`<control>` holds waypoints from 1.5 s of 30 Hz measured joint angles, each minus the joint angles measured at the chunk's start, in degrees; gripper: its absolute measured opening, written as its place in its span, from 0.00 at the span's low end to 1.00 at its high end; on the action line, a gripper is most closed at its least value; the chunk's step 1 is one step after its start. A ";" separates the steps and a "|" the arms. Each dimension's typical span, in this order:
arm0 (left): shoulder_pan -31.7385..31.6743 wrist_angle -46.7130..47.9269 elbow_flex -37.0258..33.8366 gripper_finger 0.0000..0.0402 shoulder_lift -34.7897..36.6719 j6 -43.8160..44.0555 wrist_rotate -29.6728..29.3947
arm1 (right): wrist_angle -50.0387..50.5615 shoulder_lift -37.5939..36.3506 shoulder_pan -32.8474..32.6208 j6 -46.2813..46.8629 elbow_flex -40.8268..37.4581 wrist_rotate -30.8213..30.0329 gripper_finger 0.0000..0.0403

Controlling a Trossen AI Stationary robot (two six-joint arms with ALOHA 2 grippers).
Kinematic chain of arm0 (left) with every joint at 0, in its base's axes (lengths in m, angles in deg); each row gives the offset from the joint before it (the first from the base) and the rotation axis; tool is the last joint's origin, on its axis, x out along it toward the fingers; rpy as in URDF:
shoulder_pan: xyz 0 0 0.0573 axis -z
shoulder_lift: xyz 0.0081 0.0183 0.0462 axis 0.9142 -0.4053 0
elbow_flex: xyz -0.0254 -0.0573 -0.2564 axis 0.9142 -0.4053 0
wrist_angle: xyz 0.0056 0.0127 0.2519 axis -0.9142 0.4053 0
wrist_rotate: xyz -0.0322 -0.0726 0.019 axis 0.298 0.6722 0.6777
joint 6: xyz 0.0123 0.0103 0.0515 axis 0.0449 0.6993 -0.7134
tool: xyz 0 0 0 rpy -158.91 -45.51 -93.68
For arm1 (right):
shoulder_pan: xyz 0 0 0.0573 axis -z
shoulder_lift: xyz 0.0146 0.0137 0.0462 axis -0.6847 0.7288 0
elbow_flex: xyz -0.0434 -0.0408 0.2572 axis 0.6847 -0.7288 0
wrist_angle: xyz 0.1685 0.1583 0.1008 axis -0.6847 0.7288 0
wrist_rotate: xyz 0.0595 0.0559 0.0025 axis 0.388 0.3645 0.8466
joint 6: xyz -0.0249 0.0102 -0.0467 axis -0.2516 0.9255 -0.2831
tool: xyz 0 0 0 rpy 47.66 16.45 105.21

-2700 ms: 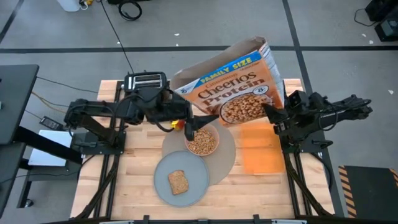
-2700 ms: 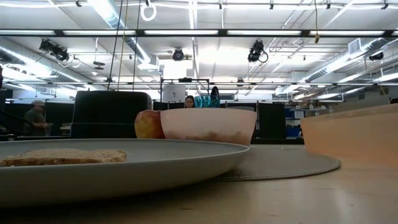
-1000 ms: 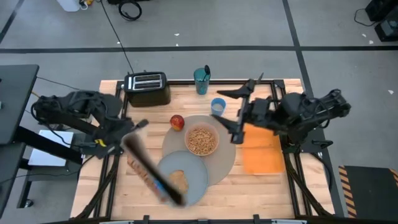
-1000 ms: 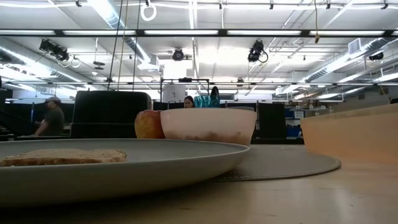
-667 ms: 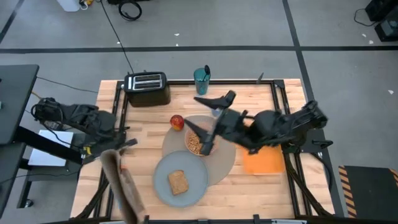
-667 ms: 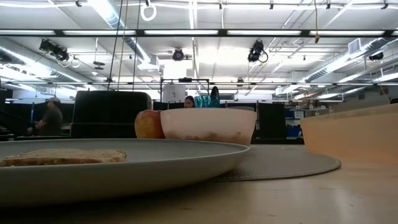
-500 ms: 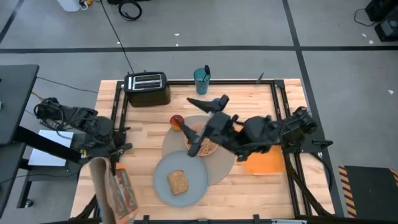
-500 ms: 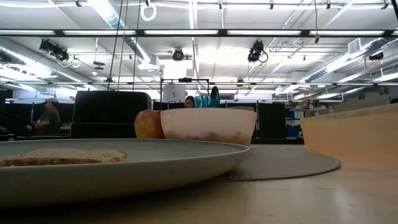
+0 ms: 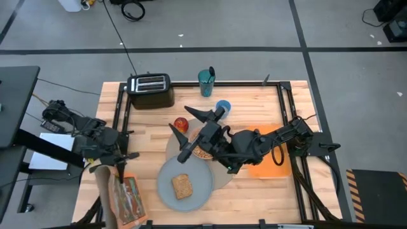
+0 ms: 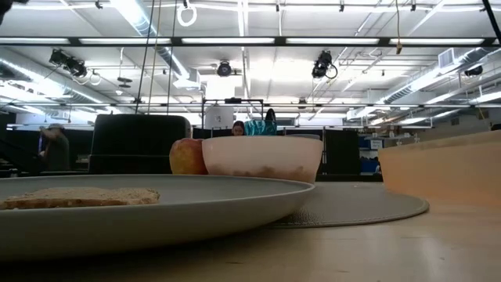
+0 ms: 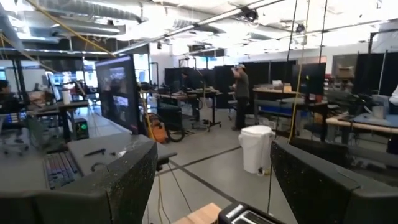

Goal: Arrange a breakfast setting
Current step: Pour the cereal from the cereal box into the light orange bowl

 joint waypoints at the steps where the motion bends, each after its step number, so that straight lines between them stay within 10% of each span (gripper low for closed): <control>1: 0.57 -0.16 0.06 0.02 0.07 -0.68 -1.35 | 0.11 0.12 0.20 0.54 0.00 0.02 0.79; 18: 14.18 -4.17 -0.41 0.02 -5.38 0.00 -19.83 | 1.20 0.30 0.39 5.63 -0.07 0.31 0.79; 38: 16.23 0.57 -0.41 0.09 -6.08 4.30 -21.06 | 10.21 0.30 1.53 15.20 -0.11 1.96 0.79; 45: 16.23 0.70 -0.41 0.25 -5.52 5.04 -21.16 | 14.10 0.30 1.52 20.07 -0.11 2.26 0.79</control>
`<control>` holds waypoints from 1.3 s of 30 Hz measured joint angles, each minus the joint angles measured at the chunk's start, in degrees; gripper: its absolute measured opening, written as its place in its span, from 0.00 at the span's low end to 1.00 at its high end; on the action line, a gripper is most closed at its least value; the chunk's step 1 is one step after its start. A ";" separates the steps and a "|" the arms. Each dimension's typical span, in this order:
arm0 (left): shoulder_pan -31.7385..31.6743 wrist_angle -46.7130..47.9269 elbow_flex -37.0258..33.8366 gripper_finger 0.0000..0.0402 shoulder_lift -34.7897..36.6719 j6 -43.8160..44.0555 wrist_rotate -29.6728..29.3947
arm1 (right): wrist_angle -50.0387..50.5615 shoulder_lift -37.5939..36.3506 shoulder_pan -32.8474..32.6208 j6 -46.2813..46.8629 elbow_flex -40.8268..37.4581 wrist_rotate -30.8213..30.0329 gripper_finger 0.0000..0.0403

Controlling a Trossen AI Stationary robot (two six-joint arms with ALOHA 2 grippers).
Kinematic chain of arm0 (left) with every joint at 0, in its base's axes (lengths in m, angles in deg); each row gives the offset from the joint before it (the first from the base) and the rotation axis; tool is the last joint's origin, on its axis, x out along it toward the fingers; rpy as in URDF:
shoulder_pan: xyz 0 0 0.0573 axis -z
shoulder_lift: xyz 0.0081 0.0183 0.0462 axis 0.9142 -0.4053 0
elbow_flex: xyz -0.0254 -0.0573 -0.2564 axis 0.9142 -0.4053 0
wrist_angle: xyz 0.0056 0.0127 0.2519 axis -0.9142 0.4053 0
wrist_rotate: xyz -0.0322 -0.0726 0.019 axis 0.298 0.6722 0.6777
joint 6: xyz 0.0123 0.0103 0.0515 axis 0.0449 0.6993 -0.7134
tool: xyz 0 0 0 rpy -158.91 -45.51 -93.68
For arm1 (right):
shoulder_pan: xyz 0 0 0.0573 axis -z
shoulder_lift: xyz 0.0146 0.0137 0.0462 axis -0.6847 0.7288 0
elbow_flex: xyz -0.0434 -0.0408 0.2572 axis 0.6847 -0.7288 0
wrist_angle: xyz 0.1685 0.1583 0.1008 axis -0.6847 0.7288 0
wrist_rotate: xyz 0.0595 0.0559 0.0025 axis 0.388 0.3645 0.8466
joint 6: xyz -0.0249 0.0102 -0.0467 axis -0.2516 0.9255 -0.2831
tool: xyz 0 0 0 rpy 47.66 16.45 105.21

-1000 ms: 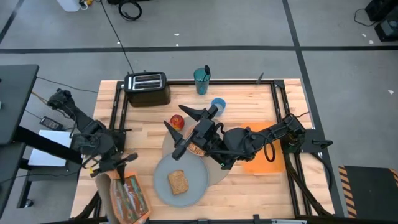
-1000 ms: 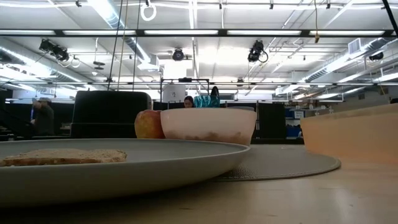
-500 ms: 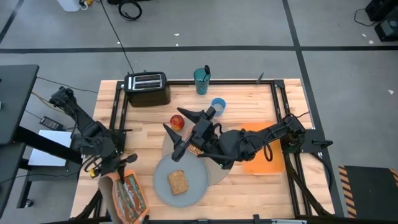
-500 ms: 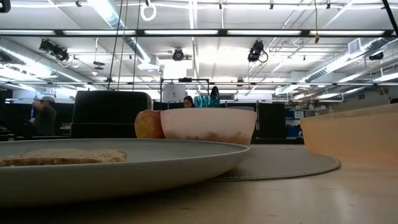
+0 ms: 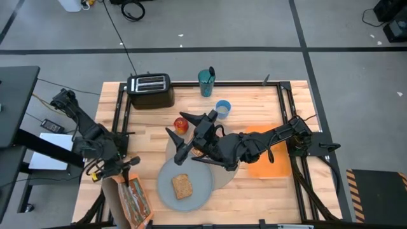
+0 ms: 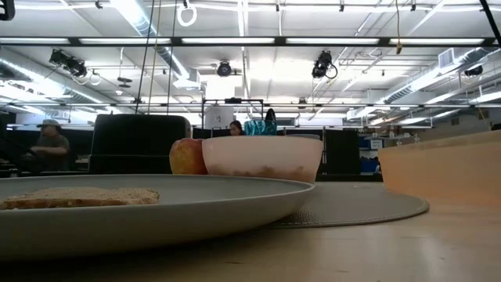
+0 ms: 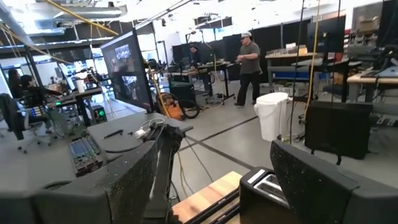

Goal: Arrange a breakfast setting
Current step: Pour the cereal from the cereal box into the light orange bowl

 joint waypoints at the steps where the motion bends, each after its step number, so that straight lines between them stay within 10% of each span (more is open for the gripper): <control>1: 0.00 0.07 0.09 0.28 0.26 0.00 -0.01 | 0.27 0.00 -0.02 0.57 0.00 0.10 0.79; 12: -0.02 8.50 9.98 0.49 1.41 -0.46 0.43 | 0.40 0.00 -0.02 2.06 0.00 0.65 0.79; 27: -0.02 13.07 22.65 0.50 1.42 -0.61 -0.48 | 0.36 -0.02 -0.02 2.19 0.00 2.87 0.79; 39: -0.07 13.69 19.66 0.50 1.29 1.87 -4.05 | 0.71 -0.04 0.09 2.04 0.00 3.81 0.79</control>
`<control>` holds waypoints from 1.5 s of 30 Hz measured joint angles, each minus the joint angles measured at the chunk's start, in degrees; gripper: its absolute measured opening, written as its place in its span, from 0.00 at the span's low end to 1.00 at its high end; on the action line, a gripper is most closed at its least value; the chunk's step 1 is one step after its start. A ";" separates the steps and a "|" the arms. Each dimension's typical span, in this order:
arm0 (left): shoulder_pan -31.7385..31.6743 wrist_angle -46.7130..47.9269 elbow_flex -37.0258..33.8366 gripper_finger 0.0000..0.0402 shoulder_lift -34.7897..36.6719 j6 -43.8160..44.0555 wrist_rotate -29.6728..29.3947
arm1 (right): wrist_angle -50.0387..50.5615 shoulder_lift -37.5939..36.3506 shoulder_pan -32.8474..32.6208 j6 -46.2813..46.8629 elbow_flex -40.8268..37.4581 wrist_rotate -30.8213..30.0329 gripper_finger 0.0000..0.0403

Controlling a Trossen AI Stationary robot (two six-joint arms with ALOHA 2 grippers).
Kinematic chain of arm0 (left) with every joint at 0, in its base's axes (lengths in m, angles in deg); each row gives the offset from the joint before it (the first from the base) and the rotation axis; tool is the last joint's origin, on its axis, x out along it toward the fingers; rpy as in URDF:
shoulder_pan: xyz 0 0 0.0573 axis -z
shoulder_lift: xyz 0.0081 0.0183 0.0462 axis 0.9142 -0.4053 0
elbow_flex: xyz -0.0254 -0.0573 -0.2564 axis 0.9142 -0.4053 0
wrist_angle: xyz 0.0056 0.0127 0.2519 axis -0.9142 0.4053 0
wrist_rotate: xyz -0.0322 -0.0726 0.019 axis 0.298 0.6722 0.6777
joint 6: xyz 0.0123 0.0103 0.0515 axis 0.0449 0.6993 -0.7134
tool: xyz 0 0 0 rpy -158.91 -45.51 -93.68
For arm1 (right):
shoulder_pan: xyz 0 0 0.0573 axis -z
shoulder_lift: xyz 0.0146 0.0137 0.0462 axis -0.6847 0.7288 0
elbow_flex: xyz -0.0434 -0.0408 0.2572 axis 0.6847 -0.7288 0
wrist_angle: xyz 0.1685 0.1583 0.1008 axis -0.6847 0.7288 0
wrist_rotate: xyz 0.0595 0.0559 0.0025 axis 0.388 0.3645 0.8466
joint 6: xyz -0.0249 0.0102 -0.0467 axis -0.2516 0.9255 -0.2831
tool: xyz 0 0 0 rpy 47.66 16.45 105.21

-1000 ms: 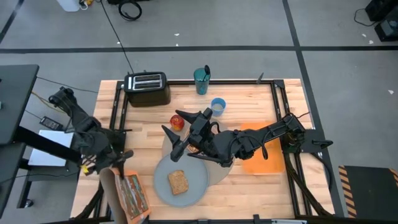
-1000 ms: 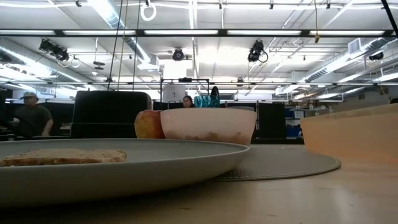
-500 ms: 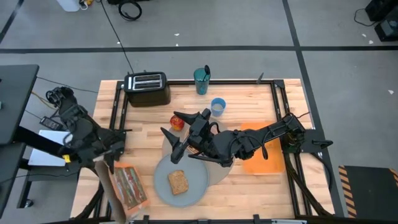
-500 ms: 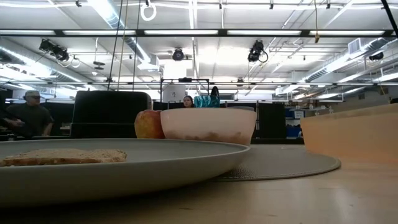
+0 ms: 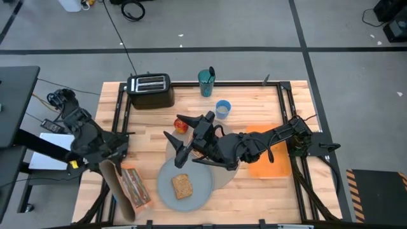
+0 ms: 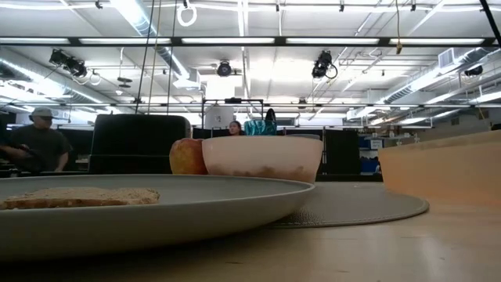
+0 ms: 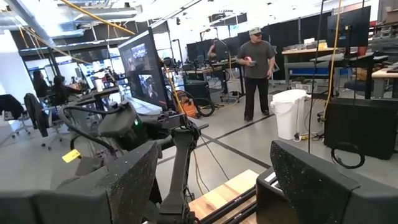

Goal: Arrange a breakfast setting
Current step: Pour the cereal from the cereal box into the light orange bowl, then put the black spoon on the brown table mat to the right of the light orange bowl

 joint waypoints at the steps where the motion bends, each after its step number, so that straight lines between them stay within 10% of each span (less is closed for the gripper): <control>1: 0.00 -0.01 -0.19 0.50 -0.04 0.76 -0.45 | 0.01 0.00 0.01 0.00 0.00 0.02 0.79; 32: -0.02 -11.50 4.60 0.71 -0.11 7.55 -5.76 | 0.09 -0.02 1.13 -1.90 0.00 2.66 0.79; 45: -3.12 -33.55 4.60 0.71 -4.56 20.45 -33.12 | 29.29 -0.93 15.93 14.67 0.02 -1.72 0.67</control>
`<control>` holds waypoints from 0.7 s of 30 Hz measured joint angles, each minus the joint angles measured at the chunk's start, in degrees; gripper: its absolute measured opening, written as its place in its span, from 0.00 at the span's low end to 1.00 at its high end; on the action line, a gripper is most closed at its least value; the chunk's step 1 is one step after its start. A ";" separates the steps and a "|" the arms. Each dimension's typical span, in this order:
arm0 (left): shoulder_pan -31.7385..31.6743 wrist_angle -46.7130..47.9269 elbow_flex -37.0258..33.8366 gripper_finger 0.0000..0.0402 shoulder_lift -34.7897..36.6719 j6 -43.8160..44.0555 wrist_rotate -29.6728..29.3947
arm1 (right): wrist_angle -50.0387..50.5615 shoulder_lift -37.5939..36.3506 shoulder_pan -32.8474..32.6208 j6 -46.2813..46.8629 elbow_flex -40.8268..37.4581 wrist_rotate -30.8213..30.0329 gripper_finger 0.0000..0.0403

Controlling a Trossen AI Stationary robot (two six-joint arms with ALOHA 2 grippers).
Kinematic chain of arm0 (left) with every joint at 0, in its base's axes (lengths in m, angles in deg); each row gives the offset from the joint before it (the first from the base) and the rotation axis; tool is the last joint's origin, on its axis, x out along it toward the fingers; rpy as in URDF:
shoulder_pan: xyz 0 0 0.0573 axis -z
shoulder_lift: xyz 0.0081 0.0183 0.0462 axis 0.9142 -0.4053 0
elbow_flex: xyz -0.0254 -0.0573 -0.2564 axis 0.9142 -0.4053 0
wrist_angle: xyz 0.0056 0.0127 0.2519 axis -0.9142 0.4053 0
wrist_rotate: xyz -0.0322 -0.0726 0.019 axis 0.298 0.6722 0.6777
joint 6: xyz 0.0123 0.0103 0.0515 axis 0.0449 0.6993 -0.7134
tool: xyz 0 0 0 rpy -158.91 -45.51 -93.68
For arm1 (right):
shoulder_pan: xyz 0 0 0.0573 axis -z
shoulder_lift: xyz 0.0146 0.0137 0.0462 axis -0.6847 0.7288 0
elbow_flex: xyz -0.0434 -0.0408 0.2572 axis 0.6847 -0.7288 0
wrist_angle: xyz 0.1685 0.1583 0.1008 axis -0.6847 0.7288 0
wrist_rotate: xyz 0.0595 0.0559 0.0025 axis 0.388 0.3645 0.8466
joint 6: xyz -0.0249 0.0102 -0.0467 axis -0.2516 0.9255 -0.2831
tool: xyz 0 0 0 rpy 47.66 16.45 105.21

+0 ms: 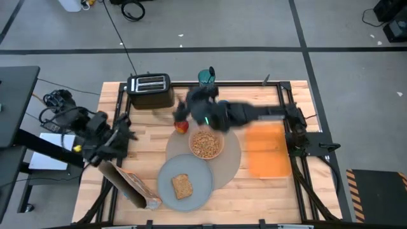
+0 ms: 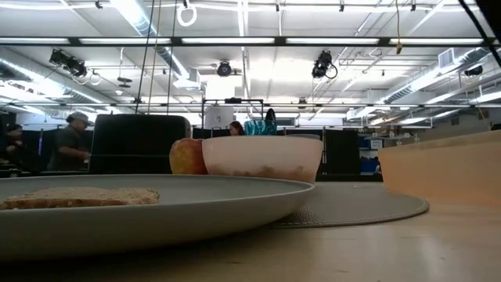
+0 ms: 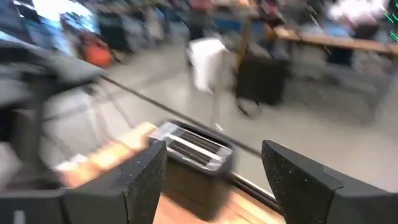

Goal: Arrange a breakfast setting
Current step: Put the black spoon on the brown table mat to the right of the light orange bowl

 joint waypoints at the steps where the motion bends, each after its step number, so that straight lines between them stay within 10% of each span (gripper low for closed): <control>1: -0.68 -0.05 0.00 0.71 -0.58 1.41 -1.84 | 3.28 -0.12 2.66 2.40 0.00 2.10 0.66; 14: -22.11 1.39 6.17 0.71 -5.42 7.80 -4.58 | 29.69 -0.16 34.18 11.09 0.00 31.39 0.59; 21: -36.49 2.05 12.63 0.71 -11.70 6.47 -0.62 | 26.06 -0.01 40.53 6.16 -4.97 38.60 0.54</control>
